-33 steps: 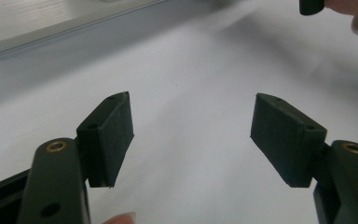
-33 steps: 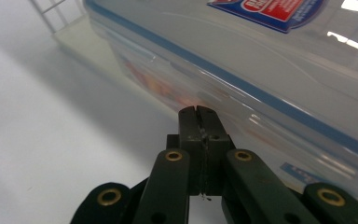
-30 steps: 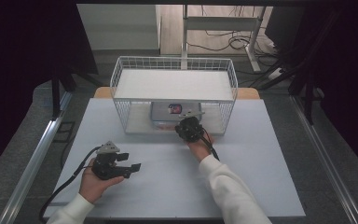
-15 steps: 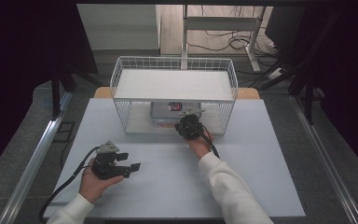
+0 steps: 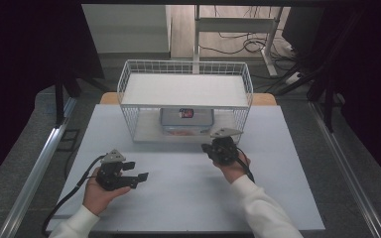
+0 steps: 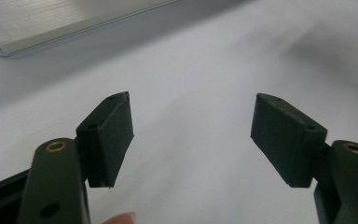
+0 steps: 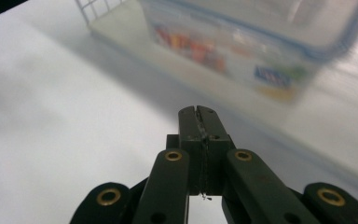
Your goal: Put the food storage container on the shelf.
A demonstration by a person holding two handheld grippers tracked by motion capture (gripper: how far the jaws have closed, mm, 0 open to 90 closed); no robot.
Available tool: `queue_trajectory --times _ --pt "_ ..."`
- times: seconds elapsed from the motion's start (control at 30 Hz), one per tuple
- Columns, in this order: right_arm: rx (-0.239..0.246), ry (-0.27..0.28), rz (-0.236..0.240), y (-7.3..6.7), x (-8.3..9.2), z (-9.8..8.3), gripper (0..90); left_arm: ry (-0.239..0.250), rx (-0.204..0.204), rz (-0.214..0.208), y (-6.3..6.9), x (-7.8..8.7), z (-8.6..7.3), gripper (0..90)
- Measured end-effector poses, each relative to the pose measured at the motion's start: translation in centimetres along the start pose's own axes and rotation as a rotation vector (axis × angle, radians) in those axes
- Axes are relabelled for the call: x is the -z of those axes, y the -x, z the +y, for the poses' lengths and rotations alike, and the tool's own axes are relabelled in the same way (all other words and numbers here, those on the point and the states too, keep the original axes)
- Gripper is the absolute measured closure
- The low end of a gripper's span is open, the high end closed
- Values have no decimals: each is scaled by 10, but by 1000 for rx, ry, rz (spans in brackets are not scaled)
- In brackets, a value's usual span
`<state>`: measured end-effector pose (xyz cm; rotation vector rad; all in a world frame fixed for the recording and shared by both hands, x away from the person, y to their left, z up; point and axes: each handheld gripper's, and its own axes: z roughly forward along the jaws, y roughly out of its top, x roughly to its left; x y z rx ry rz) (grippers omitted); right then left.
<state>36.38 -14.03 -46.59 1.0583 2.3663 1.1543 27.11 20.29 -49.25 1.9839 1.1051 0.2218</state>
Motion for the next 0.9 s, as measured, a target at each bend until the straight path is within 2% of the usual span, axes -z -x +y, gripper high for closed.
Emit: queue_trajectory --times 0.17,0.2,0.33,0.4,0.53,0.57,0.6,0.63,0.67,0.7,0.73,0.77,0.9 --pt "-22 -5 18 10 44 -37 886 -5 2 -5 0 -1 0 291" --pt "-22 -5 18 10 44 -37 886 -5 2 -5 0 -1 0 291" --pt "-20 10 36 16 71 -57 884 -5 10 -12 0 -3 1 291" --pt "-17 20 33 19 80 -66 883 -8 11 -12 0 -3 1 291" --pt "-20 27 29 22 86 -71 840 -7 15 -11 -1 -4 1 290" --pt "-18 34 36 22 86 -71 805 -7 15 -11 -1 -4 1 290" --pt "-5 50 49 21 86 -70 714 -7 15 -10 -1 -3 1 290" --pt "30 107 57 18 86 -69 487 -7 13 -7 -1 -3 1 289" --pt "30 107 57 18 86 -69 487 -7 13 -7 -1 -3 1 289" --pt "45 116 50 16 87 -68 369 -10 10 -4 -1 -3 1 286" --pt "45 116 50 16 87 -68 369 -10 10 -4 -1 -3 1 286" --pt "33 102 40 18 86 -68 319 -13 6 -1 -1 -3 0 285" --pt "14 95 31 22 85 -68 294 -8 8 -3 0 -2 0 282"
